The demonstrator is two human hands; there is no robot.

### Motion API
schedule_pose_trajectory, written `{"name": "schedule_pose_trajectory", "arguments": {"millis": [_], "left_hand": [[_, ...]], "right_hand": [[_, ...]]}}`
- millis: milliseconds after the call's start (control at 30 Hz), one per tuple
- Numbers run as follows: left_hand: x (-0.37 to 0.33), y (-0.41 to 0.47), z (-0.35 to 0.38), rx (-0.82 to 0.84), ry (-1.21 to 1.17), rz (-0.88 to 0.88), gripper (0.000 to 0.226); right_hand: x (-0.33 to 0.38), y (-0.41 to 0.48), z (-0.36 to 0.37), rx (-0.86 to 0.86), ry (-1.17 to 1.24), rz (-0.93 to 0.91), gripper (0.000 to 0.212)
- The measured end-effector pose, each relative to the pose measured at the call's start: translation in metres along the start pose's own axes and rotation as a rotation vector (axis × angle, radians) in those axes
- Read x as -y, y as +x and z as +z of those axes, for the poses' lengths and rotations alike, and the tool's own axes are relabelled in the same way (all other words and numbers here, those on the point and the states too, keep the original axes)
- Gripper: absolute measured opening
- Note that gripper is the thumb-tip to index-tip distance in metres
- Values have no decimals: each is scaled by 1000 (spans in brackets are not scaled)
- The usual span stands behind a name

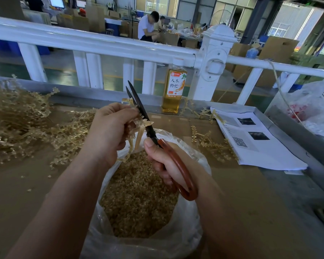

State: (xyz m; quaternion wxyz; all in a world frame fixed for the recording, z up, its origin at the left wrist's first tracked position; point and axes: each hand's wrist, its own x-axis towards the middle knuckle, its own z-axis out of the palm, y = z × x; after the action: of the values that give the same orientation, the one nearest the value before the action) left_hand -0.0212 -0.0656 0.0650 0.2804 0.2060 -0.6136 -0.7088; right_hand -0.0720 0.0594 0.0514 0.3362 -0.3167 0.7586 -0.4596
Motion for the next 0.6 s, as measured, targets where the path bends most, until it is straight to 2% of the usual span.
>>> {"name": "schedule_pose_trajectory", "arguments": {"millis": [200,600], "left_hand": [[-1,-2,0,20,-19,25,22],[1,0,0,66,43,19,19]], "right_hand": [[1,-2,0,-28,-21,-55,39],[1,-4,-1,-55,-16,-42,36]]}}
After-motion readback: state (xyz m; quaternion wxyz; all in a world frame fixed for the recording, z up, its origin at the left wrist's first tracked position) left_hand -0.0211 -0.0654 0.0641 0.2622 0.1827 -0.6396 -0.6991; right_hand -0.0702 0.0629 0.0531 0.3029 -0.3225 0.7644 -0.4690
